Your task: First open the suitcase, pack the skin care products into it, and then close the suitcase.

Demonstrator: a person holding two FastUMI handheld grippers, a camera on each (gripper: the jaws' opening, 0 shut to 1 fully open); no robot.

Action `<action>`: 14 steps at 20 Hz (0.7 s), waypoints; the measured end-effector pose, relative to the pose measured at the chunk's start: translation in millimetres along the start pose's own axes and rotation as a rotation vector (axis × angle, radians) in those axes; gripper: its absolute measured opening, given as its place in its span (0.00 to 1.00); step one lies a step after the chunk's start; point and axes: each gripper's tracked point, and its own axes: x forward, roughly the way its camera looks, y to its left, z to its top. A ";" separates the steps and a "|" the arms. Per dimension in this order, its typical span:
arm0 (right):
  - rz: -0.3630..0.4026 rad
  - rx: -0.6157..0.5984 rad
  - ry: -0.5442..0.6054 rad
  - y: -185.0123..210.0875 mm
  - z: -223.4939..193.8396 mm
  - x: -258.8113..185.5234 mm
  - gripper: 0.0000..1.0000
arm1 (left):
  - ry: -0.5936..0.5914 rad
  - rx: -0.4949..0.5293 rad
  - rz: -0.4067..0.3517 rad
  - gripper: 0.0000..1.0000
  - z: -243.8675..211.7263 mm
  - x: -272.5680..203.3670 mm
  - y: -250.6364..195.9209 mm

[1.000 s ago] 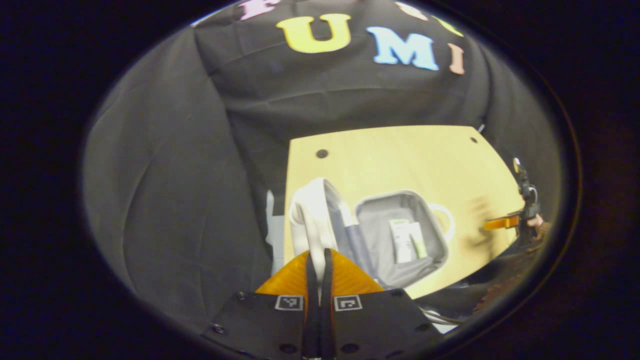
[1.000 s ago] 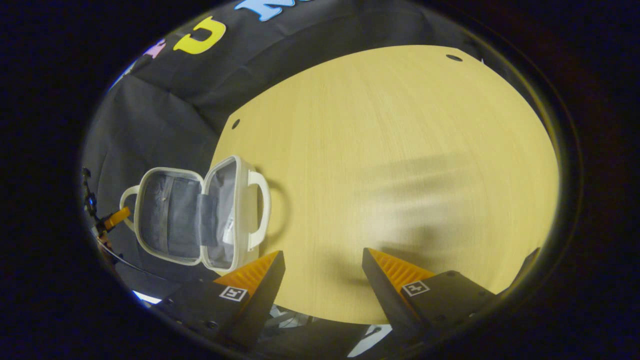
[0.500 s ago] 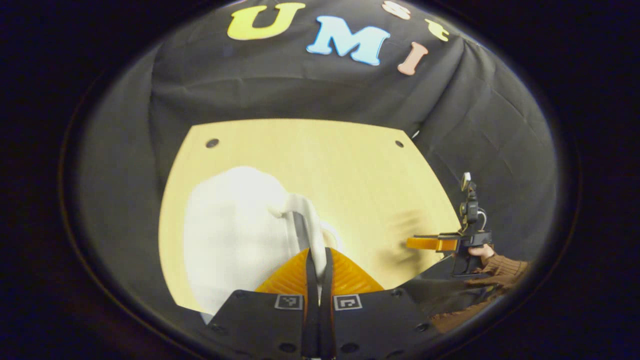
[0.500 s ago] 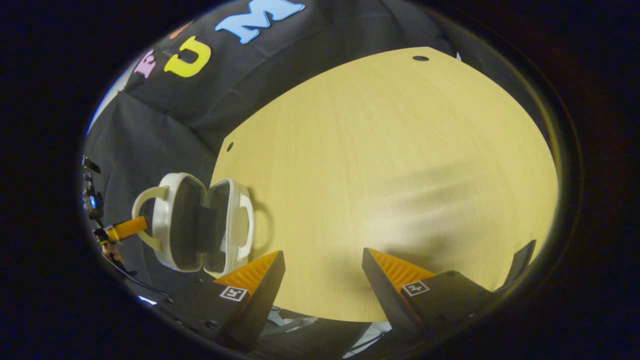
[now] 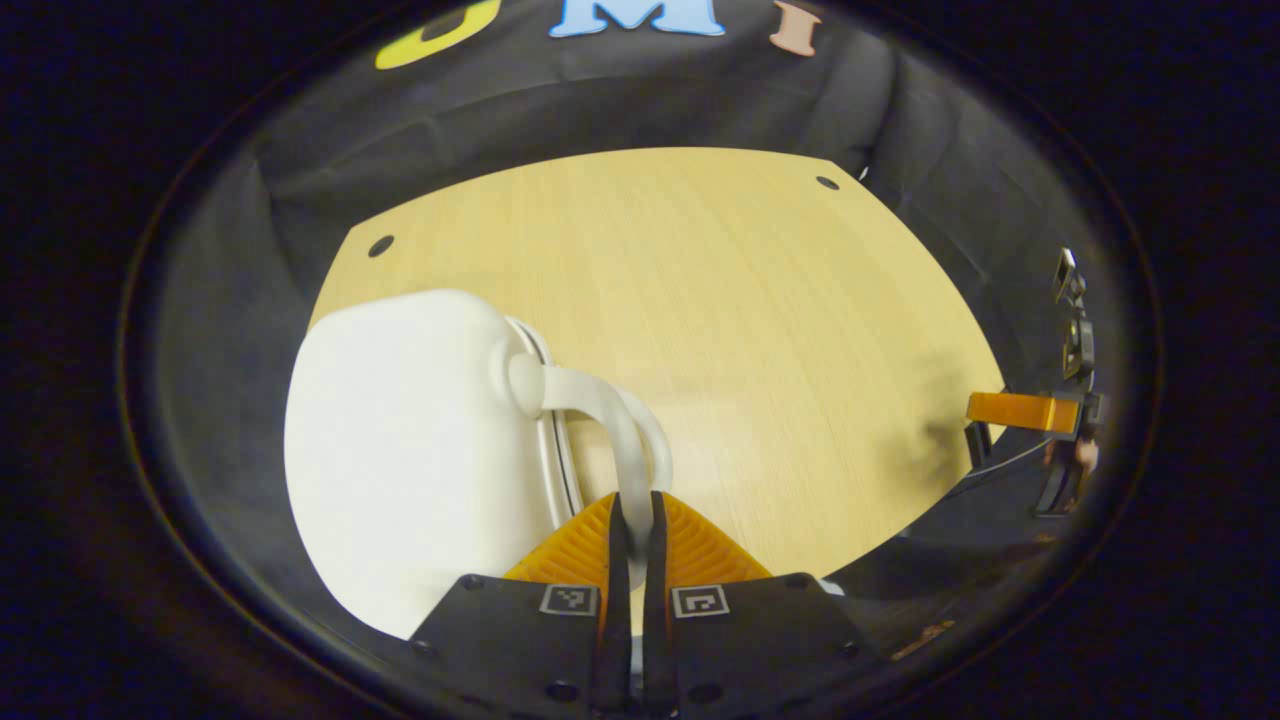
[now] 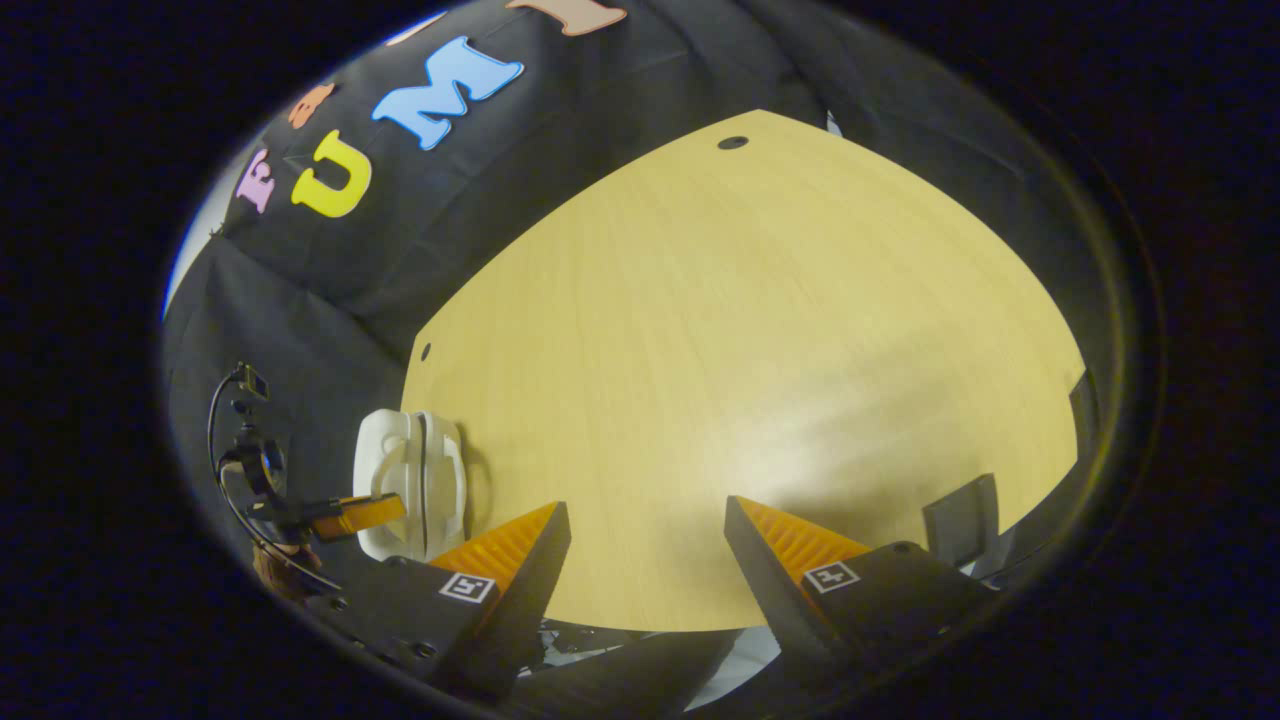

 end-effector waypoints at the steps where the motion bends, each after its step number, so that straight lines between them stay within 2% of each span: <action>1: -0.008 0.000 -0.012 -3.2 3.5 -0.9 0.95 | -0.021 0.007 0.018 0.23 4.1 -1.0 -6.2; 2: -0.015 -0.005 -0.027 -7.9 6.3 -3.4 0.95 | -0.053 0.020 0.048 0.42 11.0 -4.7 -11.1; 3: -0.022 -0.016 -0.046 -12.3 11.4 -4.3 0.95 | -0.132 0.049 0.097 0.51 26.1 -11.3 -14.2; 5: -0.049 -0.065 -0.106 -25.3 28.9 -4.7 0.95 | -0.289 0.113 0.164 1.00 58.8 -26.3 -28.7; 7: -0.092 -0.123 -0.173 -49.6 51.0 -11.6 0.95 | -0.377 0.146 0.238 1.00 81.0 -41.4 -49.4; 8: -0.106 -0.140 -0.198 -61.5 65.6 -22.7 0.95 | -0.404 0.152 0.248 1.00 85.3 -47.3 -55.9; 11: -0.094 -0.169 -0.238 -84.9 100.1 -43.8 0.95 | -0.496 0.151 0.215 1.00 111.7 -68.0 -113.0; 14: -0.105 -0.219 -0.282 -113.0 124.0 -57.9 0.96 | -0.602 0.098 0.188 1.00 138.8 -83.3 -187.5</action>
